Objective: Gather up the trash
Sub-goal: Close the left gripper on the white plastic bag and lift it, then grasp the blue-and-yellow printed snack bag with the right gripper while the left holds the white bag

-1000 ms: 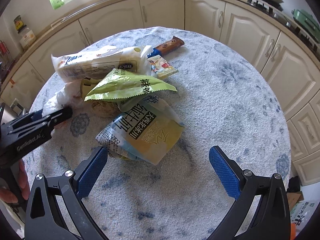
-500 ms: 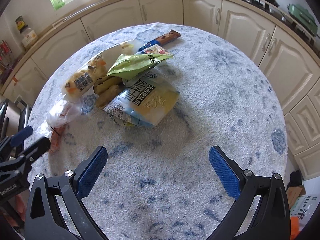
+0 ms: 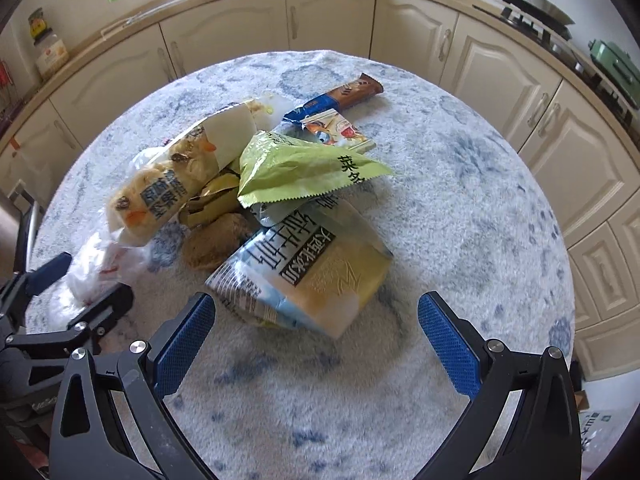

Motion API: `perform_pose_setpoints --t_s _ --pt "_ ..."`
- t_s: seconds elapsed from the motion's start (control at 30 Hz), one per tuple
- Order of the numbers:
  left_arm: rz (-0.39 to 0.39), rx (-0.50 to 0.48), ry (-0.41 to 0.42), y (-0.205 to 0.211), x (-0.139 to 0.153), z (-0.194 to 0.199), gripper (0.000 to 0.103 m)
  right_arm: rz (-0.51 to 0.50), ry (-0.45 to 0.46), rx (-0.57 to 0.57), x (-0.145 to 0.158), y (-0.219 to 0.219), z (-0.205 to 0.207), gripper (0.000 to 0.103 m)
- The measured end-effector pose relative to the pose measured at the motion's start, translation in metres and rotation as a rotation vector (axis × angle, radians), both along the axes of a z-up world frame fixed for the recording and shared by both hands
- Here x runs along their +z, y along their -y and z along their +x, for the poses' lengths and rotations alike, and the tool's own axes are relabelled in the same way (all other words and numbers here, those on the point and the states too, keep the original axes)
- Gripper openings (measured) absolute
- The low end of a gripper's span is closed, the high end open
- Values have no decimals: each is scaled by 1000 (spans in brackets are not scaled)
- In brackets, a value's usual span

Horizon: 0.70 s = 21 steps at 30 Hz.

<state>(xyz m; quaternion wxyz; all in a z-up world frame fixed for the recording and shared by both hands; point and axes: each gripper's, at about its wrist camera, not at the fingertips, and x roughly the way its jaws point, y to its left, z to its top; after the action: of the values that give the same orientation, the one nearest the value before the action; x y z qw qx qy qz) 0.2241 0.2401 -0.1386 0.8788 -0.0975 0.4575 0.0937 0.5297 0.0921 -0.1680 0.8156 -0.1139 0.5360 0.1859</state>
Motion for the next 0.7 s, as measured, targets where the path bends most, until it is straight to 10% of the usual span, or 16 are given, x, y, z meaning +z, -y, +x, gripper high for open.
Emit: perform_pose_setpoints --t_s 0.17,0.7 --pt "26 -35 29 7 1 -2 38 30 3 31 -9 -8 11 100" --pt "13 -15 61 7 27 -49 33 107 123 100 29 19 -42 91"
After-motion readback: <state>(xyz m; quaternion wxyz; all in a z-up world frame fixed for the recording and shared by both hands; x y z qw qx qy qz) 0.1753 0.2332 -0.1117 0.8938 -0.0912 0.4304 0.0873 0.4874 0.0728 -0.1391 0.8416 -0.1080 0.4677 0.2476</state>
